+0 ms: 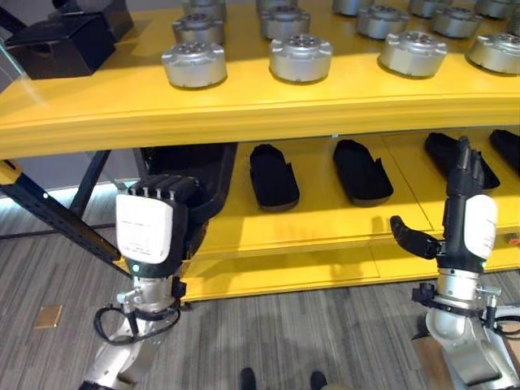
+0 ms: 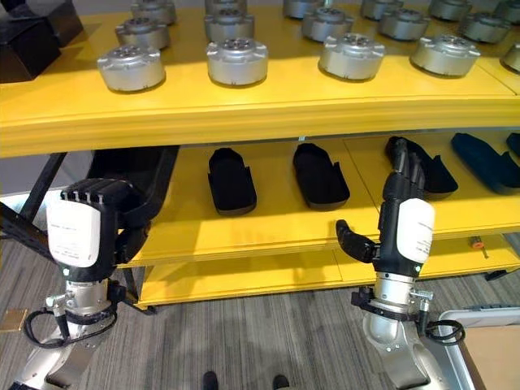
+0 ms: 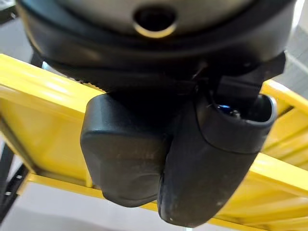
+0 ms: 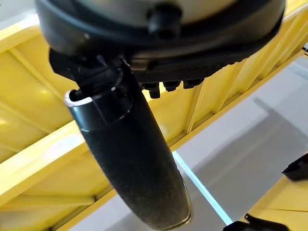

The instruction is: Move parts from the plastic box to the shelf.

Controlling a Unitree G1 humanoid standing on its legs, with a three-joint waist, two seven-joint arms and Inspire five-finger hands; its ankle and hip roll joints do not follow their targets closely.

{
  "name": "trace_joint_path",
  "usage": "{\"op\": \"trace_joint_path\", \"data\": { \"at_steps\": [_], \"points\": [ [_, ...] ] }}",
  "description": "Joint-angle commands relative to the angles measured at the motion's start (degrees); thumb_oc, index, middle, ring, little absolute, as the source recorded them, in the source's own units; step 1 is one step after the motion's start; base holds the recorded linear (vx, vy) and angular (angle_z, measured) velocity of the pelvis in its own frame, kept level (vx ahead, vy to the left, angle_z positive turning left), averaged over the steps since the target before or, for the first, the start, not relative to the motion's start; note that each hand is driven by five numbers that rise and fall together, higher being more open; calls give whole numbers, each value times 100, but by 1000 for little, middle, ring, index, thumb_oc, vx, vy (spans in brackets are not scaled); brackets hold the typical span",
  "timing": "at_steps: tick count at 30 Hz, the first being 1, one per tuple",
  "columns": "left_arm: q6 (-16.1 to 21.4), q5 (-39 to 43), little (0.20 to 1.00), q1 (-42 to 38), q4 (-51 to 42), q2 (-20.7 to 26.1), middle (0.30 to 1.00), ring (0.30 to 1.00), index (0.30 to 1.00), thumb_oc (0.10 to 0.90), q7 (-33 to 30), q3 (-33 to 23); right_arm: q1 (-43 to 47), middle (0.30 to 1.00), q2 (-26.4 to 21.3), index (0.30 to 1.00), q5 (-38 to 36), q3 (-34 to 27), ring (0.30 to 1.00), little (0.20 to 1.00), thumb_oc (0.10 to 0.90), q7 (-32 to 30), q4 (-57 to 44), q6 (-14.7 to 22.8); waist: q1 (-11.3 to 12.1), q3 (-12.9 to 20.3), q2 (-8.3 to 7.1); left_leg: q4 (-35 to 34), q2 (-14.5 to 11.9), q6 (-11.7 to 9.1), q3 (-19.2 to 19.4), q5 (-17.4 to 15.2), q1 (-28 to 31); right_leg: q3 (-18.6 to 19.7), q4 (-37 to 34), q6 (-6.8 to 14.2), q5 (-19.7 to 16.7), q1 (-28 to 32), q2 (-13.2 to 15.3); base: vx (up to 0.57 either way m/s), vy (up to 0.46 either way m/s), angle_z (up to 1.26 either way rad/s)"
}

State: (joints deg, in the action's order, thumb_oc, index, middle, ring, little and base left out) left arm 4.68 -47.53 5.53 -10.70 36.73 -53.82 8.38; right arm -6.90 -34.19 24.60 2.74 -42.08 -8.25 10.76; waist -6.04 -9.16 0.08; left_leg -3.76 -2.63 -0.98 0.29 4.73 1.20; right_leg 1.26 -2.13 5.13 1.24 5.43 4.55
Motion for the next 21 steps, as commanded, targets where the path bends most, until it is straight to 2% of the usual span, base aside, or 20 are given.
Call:
{"op": "trace_joint_path", "data": {
  "at_steps": [1, 4, 6, 9, 10, 11, 12, 13, 14, 16, 18, 19, 21],
  "points": [
    [-89, 138, 300, -553, -320, 137, 300, 300, 300, 400, -823, -851, 246, 1000, -321, 1000, 116, -378, 1000, 1000, 900, -422, -451, 485, 5, 401, -214, 557, 545, 333, 649, -1019, 304, 54, 25, -68, -392, -279, -386, 100, -96, -3],
    [-171, 165, 300, -500, -260, 140, 300, 300, 300, 400, -891, -929, 214, 1000, -344, 1000, 61, -422, 1000, 1000, 900, -523, -438, 551, 0, 389, -218, 798, 592, 335, 635, -1140, 263, 91, 41, -103, -367, -261, -400, 63, -82, -6],
    [-295, 276, 300, -476, -197, 188, 300, 300, 300, 400, -977, -966, 189, 1000, -374, 1000, 28, -484, 1000, 1000, 900, -651, -388, 619, -10, 361, -216, 1261, 666, 334, 702, -1269, 167, 52, 112, -170, -288, -268, -409, 48, -90, -7],
    [-390, 375, 300, -522, -110, 191, 300, 300, 300, 400, -1070, -964, 91, 1000, -408, 1000, 108, -572, 1000, 1000, 900, -860, -321, 703, -11, 179, -262, 2664, 589, 109, 763, -735, -426, -4, 213, -338, -234, -229, -395, -22, -103, -4],
    [-393, 378, 300, -551, -89, 184, 300, 300, 300, 400, -1047, -986, 63, 1000, -409, 1000, 135, -609, 1000, 1000, 900, -919, -290, 719, -15, 104, -285, 3155, 480, 10, 717, -534, -726, -9, 252, -390, -236, -228, -395, -54, -82, 5],
    [-436, 364, 300, -588, -70, 163, 300, 300, 300, 400, -987, -1003, 32, 1000, -399, 1000, 138, -633, 1000, 1000, 900, -966, -247, 757, -53, 49, -288, 3304, 271, -60, 700, -398, -925, -10, 304, -405, -218, -237, -391, 11, 22, 22],
    [-588, 426, 300, -661, -48, 165, 300, 300, 300, 400, -899, -966, 32, 1000, -404, 1000, 141, -705, 1000, 1000, 900, -926, -186, 926, -149, 42, -240, 2864, -161, -126, 726, -328, -887, -1, 388, -362, -179, -280, -384, 55, 81, 17],
    [-621, 475, 300, -679, -42, 171, 300, 300, 300, 400, -884, -956, 33, 1000, -407, 1000, 174, -717, 1000, 1000, 900, -925, -181, 958, -165, 51, -235, 2699, -207, -111, 734, -351, -825, 11, 394, -345, -174, -284, -364, 130, 206, 5],
    [-698, 593, 300, -712, 18, 188, 300, 300, 300, 400, -890, -932, 31, 1000, -425, 1000, 270, -731, 1000, 1000, 900, -945, -162, 1069, -185, 65, -190, 2067, -373, -123, 576, -197, -736, 120, 383, -291, -151, -260, -341, 148, 210, -10],
    [-737, 676, 300, -680, 117, 201, 300, 300, 300, 400, -905, -948, 23, 1000, -536, 1000, 207, -806, 1000, 1000, 900, -952, -137, 1187, -150, 70, -183, 1168, -448, -171, 277, 97, -609, 314, 332, -249, -129, -159, -284, 175, 233, 9],
    [-715, 742, 300, -605, 196, 144, 300, 300, 300, 400, -936, -975, 13, 1000, -666, 1000, 15, -895, 1000, 1000, 900, -982, -54, 1255, -86, 51, -192, 768, -476, -237, 27, 332, -629, 419, 253, -234, -119, -35, -230, 132, 190, 1],
    [-665, 808, 300, -568, 259, 151, 300, 300, 300, 400, -975, -997, 39, 1000, -723, 1000, -167, -943, 1000, 1000, 900, -957, -13, 1237, -69, 54, -189, 557, -434, -224, 4, 172, -559, 396, 232, -200, -122, -14, -168, 63, 187, -21],
    [-623, 874, 300, -563, 388, 126, 300, 300, 300, 400, -1028, -980, 34, 1000, -740, 1000, -445, -1005, 1000, 1000, 900, -883, -17, 1136, -72, 71, -173, 253, -401, -215, 77, 80, -378, 335, 192, -126, -175, -39, -91, 24, 189, -33]
  ]
}}
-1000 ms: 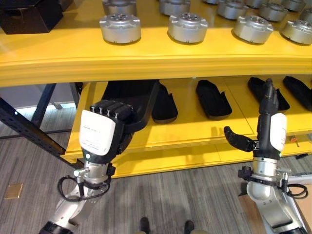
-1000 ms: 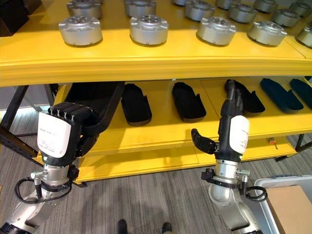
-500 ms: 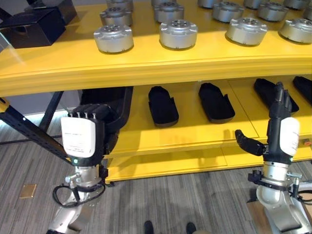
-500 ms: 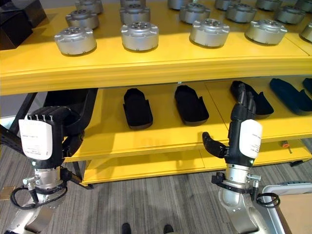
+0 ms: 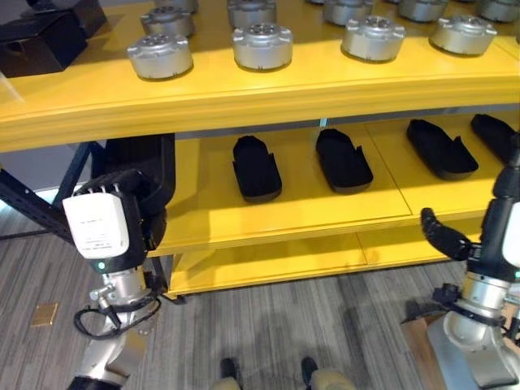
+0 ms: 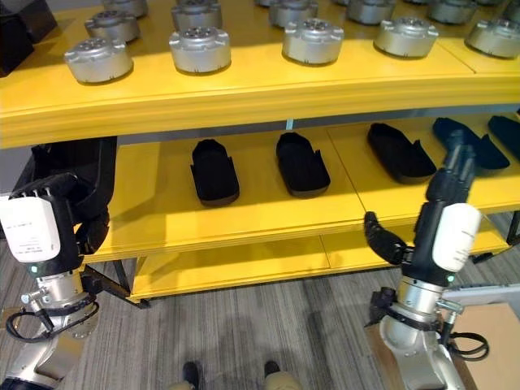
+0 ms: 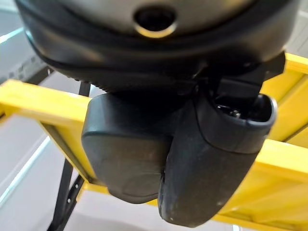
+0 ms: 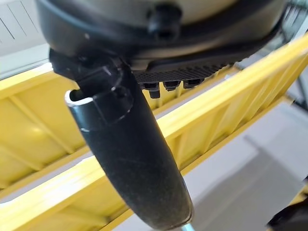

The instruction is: Move parts from the plastic box to the shelf.

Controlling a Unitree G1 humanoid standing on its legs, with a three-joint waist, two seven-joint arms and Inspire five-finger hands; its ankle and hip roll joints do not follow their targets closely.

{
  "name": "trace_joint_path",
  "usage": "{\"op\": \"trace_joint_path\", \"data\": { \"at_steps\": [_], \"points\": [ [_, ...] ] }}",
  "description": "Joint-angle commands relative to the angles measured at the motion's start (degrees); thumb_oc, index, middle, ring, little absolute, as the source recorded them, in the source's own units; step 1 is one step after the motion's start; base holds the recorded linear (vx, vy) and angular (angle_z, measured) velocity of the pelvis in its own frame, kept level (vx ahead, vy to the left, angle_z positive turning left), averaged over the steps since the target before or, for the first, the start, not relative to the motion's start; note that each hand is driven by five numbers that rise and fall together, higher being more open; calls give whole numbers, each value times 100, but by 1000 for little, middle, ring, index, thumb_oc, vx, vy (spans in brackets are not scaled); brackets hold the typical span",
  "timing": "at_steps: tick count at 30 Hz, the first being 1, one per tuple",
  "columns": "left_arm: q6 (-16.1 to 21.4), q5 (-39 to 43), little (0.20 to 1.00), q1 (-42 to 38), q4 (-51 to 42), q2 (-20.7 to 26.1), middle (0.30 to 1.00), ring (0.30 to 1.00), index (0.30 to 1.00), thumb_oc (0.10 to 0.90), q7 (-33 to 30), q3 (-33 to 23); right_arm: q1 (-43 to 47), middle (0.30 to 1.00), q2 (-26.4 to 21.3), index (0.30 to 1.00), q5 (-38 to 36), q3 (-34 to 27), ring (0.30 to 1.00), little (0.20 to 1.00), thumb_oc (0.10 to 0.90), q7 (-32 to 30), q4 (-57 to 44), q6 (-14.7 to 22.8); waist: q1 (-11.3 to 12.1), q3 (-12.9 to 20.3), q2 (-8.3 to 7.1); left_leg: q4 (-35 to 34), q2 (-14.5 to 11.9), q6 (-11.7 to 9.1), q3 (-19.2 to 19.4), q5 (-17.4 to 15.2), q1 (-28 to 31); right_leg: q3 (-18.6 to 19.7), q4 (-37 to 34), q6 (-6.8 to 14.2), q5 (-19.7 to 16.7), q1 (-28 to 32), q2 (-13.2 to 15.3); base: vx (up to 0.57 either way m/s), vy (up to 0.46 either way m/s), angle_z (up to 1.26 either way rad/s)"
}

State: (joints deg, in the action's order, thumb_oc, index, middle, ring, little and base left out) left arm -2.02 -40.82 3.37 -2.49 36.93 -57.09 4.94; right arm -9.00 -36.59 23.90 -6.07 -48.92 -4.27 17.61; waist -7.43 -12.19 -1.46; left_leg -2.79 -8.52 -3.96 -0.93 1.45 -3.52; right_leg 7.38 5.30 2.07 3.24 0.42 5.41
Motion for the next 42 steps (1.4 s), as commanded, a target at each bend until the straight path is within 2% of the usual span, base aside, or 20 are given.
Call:
{"op": "trace_joint_path", "data": {
  "at_steps": [1, 4, 7, 14, 16, 17, 20, 24, 30, 35, 42],
  "points": [
    [35, 211, 300, -360, -402, 70, 300, 300, 300, 400, -714, -620, 208, 1000, -471, 1000, -474, -144, 1000, 1000, 900, -156, -409, 405, 57, 386, -11, 96, 194, 79, 211, 391, 145, -318, -556, 203, -395, 444, -145, 47, 188, -37],
    [77, 122, 300, -456, -167, -13, 300, 300, 300, 400, -724, -561, -47, 1000, -245, 1000, -546, -216, 1000, 1000, 900, -70, -339, 509, -26, 445, 29, -155, 271, 134, 261, 328, 408, -397, -577, 279, -439, 406, -69, 78, 203, -26],
    [72, 40, 300, -605, 17, -43, 300, 300, 300, 400, -646, -514, -181, 1000, 31, 1000, -459, -202, 1000, 1000, 900, -56, -297, 449, -62, 527, 27, -221, 392, 218, 304, 170, 578, -458, -616, 371, -511, 341, 7, 74, 155, -4],
    [129, 112, 300, -726, 239, 12, 300, 300, 300, 400, -543, -435, -151, 1000, 156, 1000, -427, -179, 1000, 1000, 900, 14, -209, 314, -49, 624, -21, -221, 477, 316, 440, -8, 690, -467, -690, 459, -594, 295, 91, 44, 70, -5],
    [136, 105, 300, -764, 335, -6, 300, 300, 300, 400, -486, -385, -143, 1000, 193, 1000, -704, -145, 1000, 1000, 900, 173, -181, 243, -58, 632, -36, -221, 478, 335, 476, -41, 715, -431, -687, 472, -599, 279, 93, 39, 45, -8],
    [138, 119, 300, -788, 398, 7, 300, 300, 300, 400, -418, -341, -165, 1000, 261, 1000, -1179, -119, 1000, 1000, 900, 386, -83, 294, -77, 635, -47, -221, 477, 347, 511, -63, 736, -409, -682, 483, -603, 273, 97, 43, 44, -11],
    [179, 131, 300, -779, 469, -10, 300, 300, 300, 400, -350, -294, -226, 1000, 383, 1000, -1779, -117, 1000, 1000, 900, 822, -1, 493, -98, 632, -62, -215, 479, 366, 550, -85, 750, -372, -676, 496, -615, 253, 108, 21, 27, -4],
    [201, 211, 300, -845, 694, -10, 300, 300, 300, 400, -269, -186, -292, 1000, 490, 1000, -1900, -163, 1000, 1000, 900, 864, 41, 536, -170, 625, -69, -218, 475, 388, 635, -124, 809, -323, -686, 524, -644, 239, 135, 22, 24, -6],
    [15, 318, 300, -1153, 1206, -67, 300, 300, 300, 400, -117, 167, -243, 1000, 456, 1000, -1873, -159, 1000, 1000, 900, 947, 143, 560, -276, 646, -62, -216, 474, 403, 721, -217, 883, -272, -709, 566, -638, 242, 162, 20, 15, -10],
    [-52, 644, 300, -1528, 1952, -230, 300, 300, 300, 400, 35, 475, -103, 1000, 433, 1000, -1837, -76, 1000, 1000, 900, 1086, 223, 557, -382, 665, -55, -221, 460, 409, 850, -252, 943, -213, -759, 606, -691, 226, 187, 5, 14, -6],
    [-390, 1159, 300, -2031, 3077, -561, 300, 300, 300, 400, 135, 813, 52, 1000, 342, 1000, -1815, 15, 1000, 1000, 900, 1245, 378, 591, -560, 688, -50, -221, 433, 416, 1002, -277, 1025, -147, -748, 631, -696, 201, 191, 8, 20, -11]
  ]
}}
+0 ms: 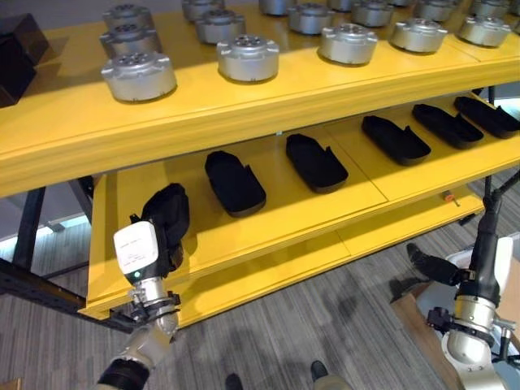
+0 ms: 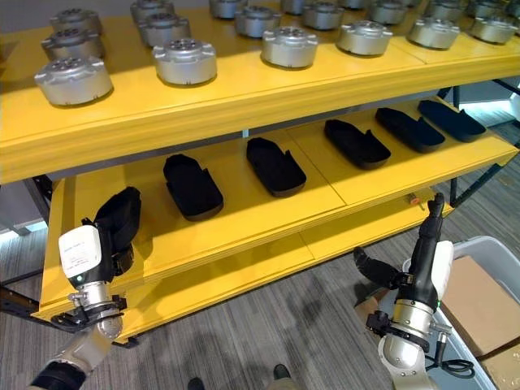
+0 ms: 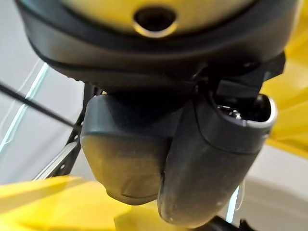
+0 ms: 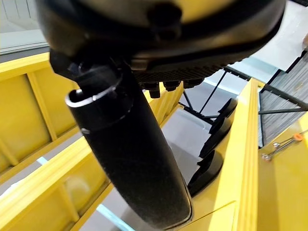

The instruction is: Move parts from the plastic box to the shelf.

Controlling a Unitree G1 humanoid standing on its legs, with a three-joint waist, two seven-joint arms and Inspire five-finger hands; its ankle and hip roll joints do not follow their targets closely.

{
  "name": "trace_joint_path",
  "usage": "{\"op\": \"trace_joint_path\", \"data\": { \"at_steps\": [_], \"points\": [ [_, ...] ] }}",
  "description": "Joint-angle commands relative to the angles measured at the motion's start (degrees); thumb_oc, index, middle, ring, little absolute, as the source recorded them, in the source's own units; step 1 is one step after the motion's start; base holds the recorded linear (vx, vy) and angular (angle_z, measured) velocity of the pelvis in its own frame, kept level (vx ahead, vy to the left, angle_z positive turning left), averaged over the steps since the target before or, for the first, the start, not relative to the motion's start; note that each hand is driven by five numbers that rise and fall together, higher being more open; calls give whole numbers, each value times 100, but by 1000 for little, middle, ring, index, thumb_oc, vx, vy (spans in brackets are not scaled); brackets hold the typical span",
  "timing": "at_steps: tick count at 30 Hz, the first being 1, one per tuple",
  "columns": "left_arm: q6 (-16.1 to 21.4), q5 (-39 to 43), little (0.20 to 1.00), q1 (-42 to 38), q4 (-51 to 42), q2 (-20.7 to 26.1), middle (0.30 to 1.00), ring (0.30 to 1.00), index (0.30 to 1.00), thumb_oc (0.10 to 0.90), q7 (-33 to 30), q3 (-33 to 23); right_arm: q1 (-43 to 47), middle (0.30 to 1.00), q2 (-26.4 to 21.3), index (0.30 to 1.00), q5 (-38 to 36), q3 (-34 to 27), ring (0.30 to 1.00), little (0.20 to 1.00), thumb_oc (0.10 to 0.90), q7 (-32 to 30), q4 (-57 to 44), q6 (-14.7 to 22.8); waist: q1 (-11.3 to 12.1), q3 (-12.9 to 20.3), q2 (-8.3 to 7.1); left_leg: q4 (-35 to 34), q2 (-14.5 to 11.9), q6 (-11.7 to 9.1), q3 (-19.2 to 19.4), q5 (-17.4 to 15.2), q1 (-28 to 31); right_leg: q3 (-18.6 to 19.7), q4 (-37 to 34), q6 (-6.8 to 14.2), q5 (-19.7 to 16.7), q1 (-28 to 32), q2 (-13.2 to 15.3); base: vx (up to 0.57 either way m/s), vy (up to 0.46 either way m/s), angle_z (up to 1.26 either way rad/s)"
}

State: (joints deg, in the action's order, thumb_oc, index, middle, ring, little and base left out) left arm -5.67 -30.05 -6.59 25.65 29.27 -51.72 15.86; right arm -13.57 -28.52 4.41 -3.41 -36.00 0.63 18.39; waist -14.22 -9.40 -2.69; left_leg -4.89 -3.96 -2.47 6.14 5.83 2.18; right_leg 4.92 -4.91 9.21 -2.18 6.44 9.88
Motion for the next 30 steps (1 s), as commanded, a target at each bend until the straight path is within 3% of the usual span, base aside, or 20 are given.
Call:
{"op": "trace_joint_path", "data": {
  "at_steps": [1, 6, 17, 24, 30],
  "points": [
    [-89, 156, 300, -1087, 380, 163, 300, 300, 300, 400, -418, -268, 517, 1000, -484, 1000, 121, -248, 1000, 1000, 900, -19, -118, 514, 101, 409, 70, -11, -24, 269, 309, -718, 461, 103, 278, -85, -153, -407, -259, 7, 21, -7],
    [-333, 472, 300, -1422, 1393, -100, 300, 300, 300, 400, -732, -393, 606, 1000, -538, 1000, 202, -169, 1000, 1000, 900, 132, -107, 495, -23, 380, 54, -11, -46, 268, 412, -719, 490, 163, 302, -76, -143, -455, -266, 10, 24, -10],
    [-984, 300, 300, -1812, 2153, -45, 300, 300, 300, 400, -698, -159, 806, 1000, -699, 1000, 263, 78, 1000, 1000, 900, 310, 56, 528, -87, 171, -8, 28, -62, 283, 532, -701, 353, 224, 358, -29, -177, -682, -228, -7, 41, -7],
    [-1104, 480, 300, -1928, 2432, 265, 300, 300, 300, 400, -656, -154, 814, 1000, -838, 1000, 254, 146, 1000, 1000, 900, 383, 115, 599, -81, 79, -38, 50, -52, 284, 541, -696, 275, 204, 361, 4, -199, -760, -191, -2, 48, 0],
    [-995, 360, 300, -1883, 2604, 412, 300, 300, 300, 400, -581, -173, 756, 1000, -876, 1000, 294, 183, 1000, 1000, 900, 452, 95, 620, -63, 64, -67, 93, -54, 291, 532, -715, 262, 191, 404, 33, -188, -772, -159, 10, 26, 1]
  ]
}}
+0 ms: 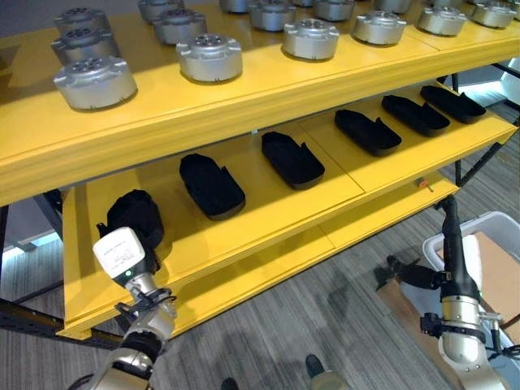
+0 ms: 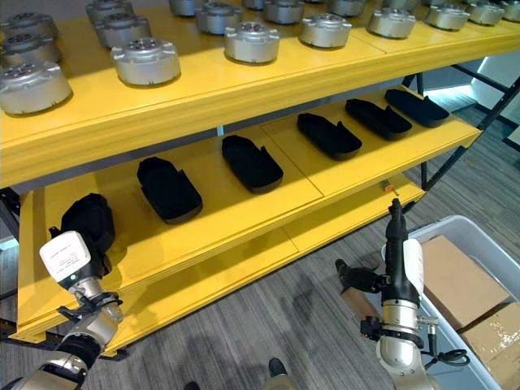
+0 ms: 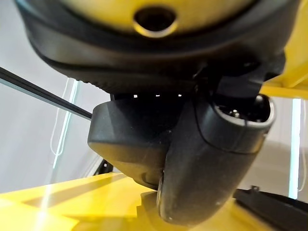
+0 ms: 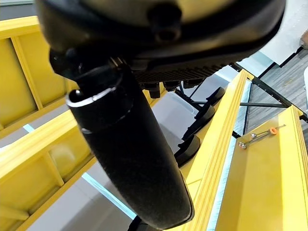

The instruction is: Move parts from the plastic box to the shelf.

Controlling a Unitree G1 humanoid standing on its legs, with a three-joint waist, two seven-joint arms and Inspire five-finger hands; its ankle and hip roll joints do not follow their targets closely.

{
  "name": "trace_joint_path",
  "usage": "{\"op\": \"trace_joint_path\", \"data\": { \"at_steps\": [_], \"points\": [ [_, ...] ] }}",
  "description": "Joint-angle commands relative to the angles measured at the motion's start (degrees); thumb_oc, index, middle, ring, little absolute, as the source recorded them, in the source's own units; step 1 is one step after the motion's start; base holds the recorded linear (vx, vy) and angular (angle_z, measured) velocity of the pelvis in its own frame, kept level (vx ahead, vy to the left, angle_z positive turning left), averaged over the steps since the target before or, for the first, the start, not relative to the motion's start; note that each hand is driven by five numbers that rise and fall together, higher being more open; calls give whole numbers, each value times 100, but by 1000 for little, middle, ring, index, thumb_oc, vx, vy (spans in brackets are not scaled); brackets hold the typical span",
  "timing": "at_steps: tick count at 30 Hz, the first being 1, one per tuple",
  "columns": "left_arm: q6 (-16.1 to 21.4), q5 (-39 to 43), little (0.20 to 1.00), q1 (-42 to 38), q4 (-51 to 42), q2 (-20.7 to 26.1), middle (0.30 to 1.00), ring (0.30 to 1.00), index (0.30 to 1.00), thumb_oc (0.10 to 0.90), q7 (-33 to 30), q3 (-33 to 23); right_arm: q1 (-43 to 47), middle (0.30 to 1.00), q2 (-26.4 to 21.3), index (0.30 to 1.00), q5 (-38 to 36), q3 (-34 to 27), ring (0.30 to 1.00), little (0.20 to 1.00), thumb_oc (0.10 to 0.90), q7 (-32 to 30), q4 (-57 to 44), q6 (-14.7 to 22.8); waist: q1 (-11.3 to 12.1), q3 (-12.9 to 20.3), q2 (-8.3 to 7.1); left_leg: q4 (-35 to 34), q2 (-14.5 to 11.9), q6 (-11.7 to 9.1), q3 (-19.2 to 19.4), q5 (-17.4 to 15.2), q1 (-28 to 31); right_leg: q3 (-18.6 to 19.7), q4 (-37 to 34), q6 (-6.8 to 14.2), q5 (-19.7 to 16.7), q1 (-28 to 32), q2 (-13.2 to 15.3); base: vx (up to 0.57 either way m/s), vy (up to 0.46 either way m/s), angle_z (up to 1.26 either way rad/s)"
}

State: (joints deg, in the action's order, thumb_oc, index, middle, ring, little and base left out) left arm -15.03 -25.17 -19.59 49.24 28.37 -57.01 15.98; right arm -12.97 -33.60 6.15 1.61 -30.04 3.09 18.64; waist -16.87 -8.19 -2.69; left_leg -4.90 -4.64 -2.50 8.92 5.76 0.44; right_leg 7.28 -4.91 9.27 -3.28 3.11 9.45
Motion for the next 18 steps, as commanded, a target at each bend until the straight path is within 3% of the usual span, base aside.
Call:
{"op": "trace_joint_path", "data": {
  "at_steps": [1, 2, 4, 6, 7, 12, 18],
  "points": [
    [-22, -197, 300, -579, 254, 522, 300, 300, 300, 400, 11, -169, 689, 1000, -376, 1000, 136, -300, 1000, 1000, 900, -141, -163, 572, 208, -56, -71, 102, 12, 295, 254, -716, 440, -49, 409, 31, -76, -434, -114, 0, 0, 0],
    [-17, -225, 338, -578, 255, 524, 338, 338, 338, 427, 24, -169, 688, 1000, -377, 1000, 138, -298, 1000, 1000, 900, -139, -167, 564, 209, -56, -72, 105, 12, 295, 254, -718, 440, -49, 411, 32, -74, -433, -113, 0, 0, 0],
    [-14, -378, 539, -572, 259, 511, 539, 539, 539, 571, 36, -122, 703, 1000, -388, 1000, 132, -273, 1000, 1000, 900, -138, -158, 559, 213, -58, -78, 109, 6, 294, 256, -727, 444, -49, 413, 36, -71, -432, -111, 0, 0, 0],
    [32, -477, 948, -561, 276, 533, 948, 948, 948, 863, 94, -82, 711, 1000, -404, 1000, 131, -250, 1000, 1000, 900, -124, -145, 544, 213, -57, -75, 106, 5, 293, 264, -731, 459, -38, 416, 37, -67, -425, -112, 0, 0, 0],
    [151, -618, 1000, -550, 267, 541, 1000, 1000, 1000, 900, 305, 44, 715, 1000, -422, 1000, 138, -246, 1000, 1000, 900, -101, -91, 565, 214, -51, -72, 99, 1, 291, 263, -737, 476, -40, 415, 42, -67, -417, -110, 0, 0, 0],
    [197, -696, 1000, -567, 323, 537, 1000, 1000, 1000, 900, 504, 181, 745, 1000, -471, 1000, 122, -197, 1000, 1000, 900, -88, -72, 508, 209, -41, -66, 103, -5, 289, 276, -744, 494, -40, 416, 39, -55, -402, -112, 0, 0, 0],
    [691, -880, 1000, -568, 225, 475, 1000, 1000, 1000, 900, 921, 416, 759, 1000, -520, 1000, 153, -200, 1000, 1000, 900, -6, -99, 417, 196, -32, -48, 99, -8, 286, 273, -747, 523, -40, 406, 31, -41, -368, -114, 0, 0, 0]
  ]
}}
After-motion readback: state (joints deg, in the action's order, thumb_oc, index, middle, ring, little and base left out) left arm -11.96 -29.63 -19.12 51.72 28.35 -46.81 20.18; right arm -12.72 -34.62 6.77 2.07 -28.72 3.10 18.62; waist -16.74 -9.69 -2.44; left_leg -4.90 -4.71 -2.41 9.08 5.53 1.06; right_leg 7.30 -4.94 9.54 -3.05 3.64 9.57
